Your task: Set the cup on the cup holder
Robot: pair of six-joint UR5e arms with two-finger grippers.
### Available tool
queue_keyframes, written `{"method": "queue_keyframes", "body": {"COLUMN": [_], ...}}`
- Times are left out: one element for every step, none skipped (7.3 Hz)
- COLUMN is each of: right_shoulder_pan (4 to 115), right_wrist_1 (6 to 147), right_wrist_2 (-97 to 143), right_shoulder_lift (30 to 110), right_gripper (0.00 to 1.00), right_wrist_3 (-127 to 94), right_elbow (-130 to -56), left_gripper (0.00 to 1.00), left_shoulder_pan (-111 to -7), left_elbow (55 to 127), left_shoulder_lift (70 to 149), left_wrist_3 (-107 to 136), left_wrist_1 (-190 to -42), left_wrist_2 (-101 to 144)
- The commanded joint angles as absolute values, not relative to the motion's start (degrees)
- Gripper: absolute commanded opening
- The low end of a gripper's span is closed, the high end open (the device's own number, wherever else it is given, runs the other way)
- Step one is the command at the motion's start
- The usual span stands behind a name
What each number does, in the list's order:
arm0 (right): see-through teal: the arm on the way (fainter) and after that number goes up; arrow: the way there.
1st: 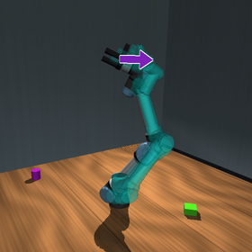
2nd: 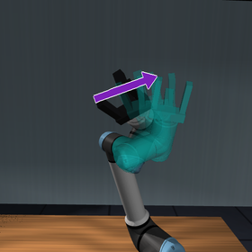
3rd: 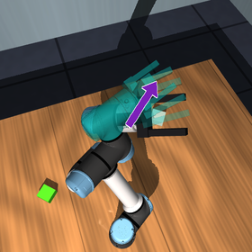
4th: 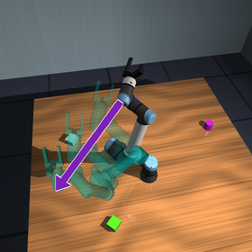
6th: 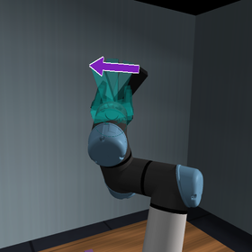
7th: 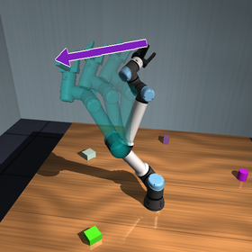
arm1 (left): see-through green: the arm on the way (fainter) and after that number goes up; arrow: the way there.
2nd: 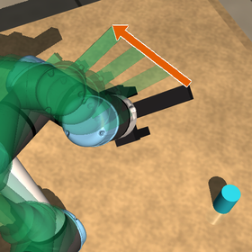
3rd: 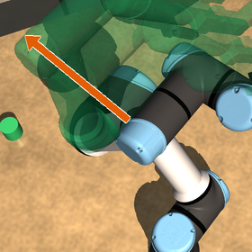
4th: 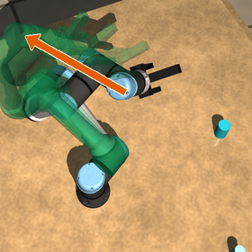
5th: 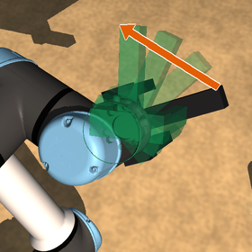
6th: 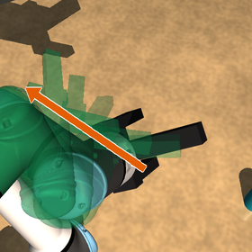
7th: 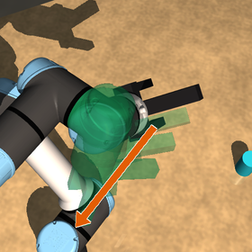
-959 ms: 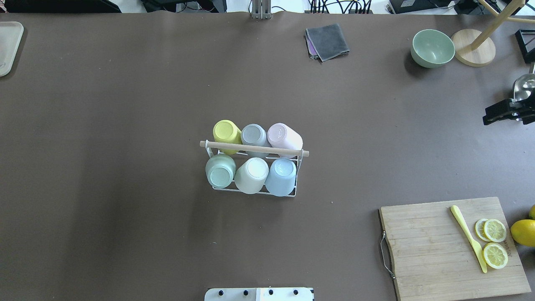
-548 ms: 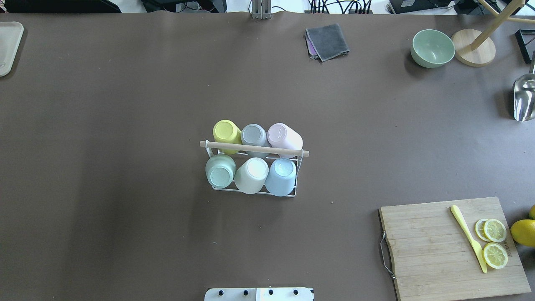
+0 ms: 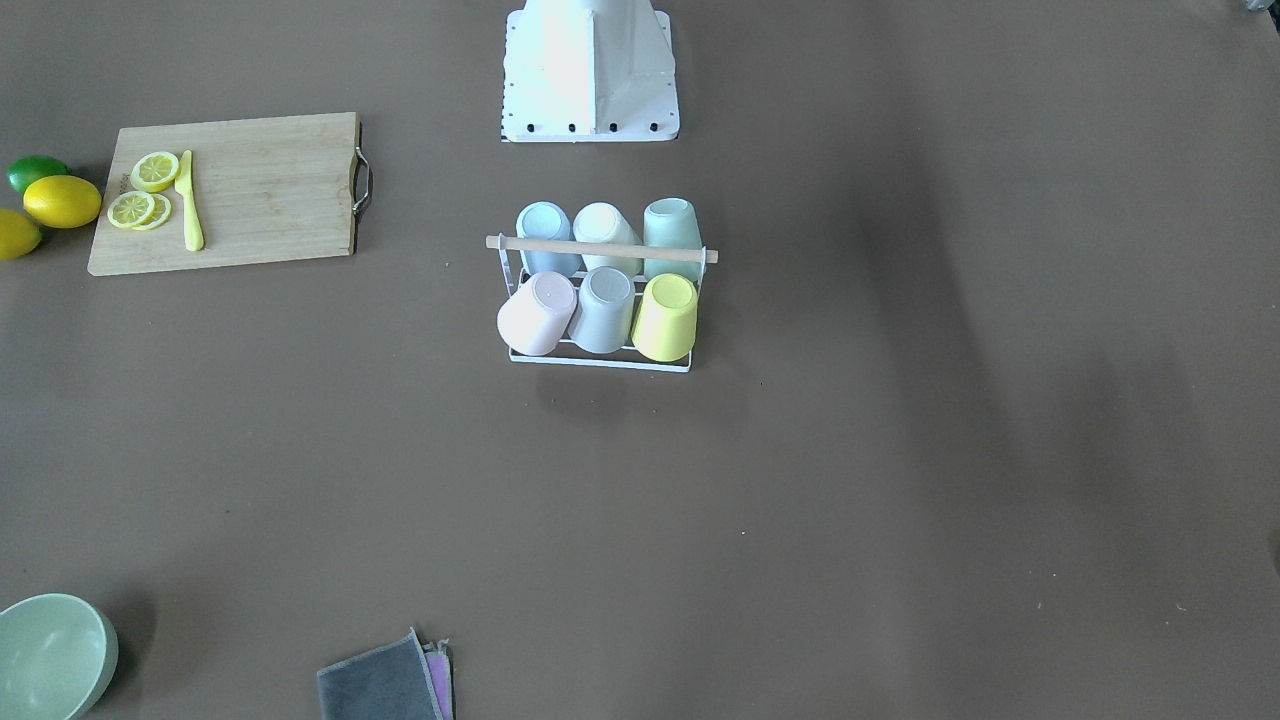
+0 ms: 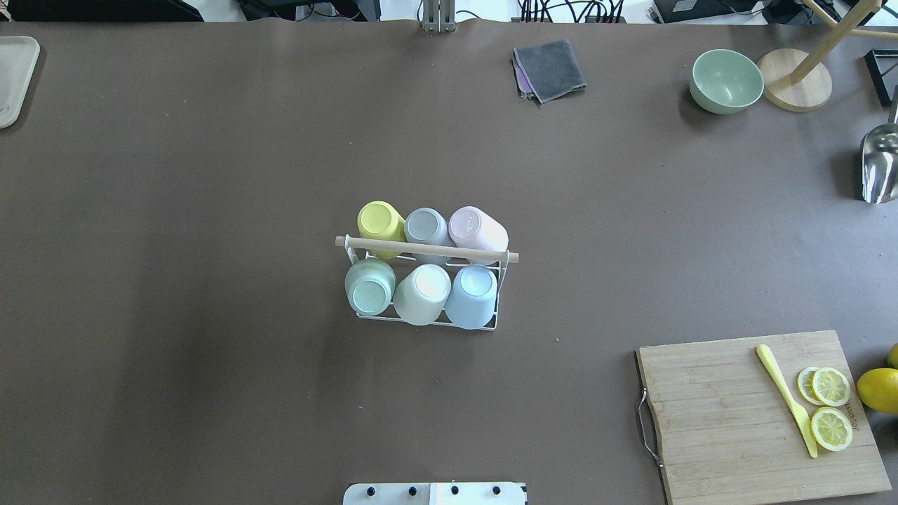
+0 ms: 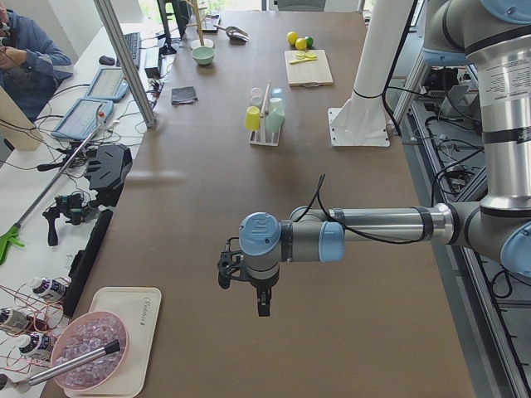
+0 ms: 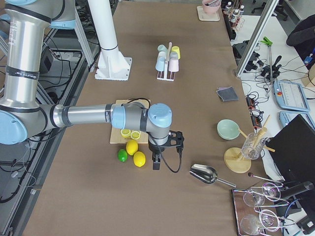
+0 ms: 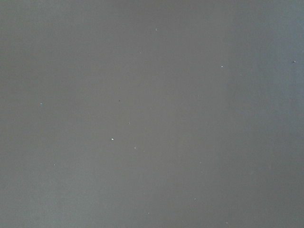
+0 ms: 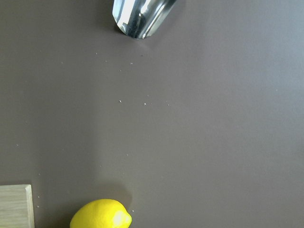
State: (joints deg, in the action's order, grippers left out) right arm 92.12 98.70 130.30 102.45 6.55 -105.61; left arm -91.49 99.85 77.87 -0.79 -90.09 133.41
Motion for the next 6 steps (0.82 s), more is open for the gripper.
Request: {"method": "queue_keyframes", "body": {"right_shoulder_pan": [95.3, 95.1, 94.9, 94.6, 94.5, 94.0], "right_wrist_1": [98.6, 98.6, 98.5, 98.4, 97.0, 95.5], "right_wrist_2": [133.1, 132.5, 132.5, 132.5, 132.6, 132.7], "right_shoulder_lift": [102.7, 102.2, 102.1, 102.0, 100.9, 100.7], "right_gripper": [1.00, 1.00, 1.00, 1.00, 1.00, 1.00], "right_wrist_3": [9.8, 9.3, 8.2, 6.3, 5.9, 4.3], "right_elbow": [-101.7, -101.7, -101.7, -101.6, -100.0, -99.2], "left_gripper": [0.98, 0.98, 0.98, 0.98, 0.98, 0.98], "left_shoulder_pan": [-91.5, -91.5, -91.5, -91.5, -91.5, -91.5], "left_elbow": [99.8, 99.8, 99.8, 99.8, 99.8, 99.8], "left_shoulder_lift": [77.9, 77.9, 77.8, 77.8, 77.8, 77.8], "left_wrist_3": [-0.8, -0.8, -0.8, -0.8, -0.8, -0.8], "left_wrist_1": [-90.1, -90.1, -90.1, -90.1, -90.1, -90.1], "left_wrist_2": [133.4, 133.4, 133.3, 133.4, 133.4, 133.4]}}
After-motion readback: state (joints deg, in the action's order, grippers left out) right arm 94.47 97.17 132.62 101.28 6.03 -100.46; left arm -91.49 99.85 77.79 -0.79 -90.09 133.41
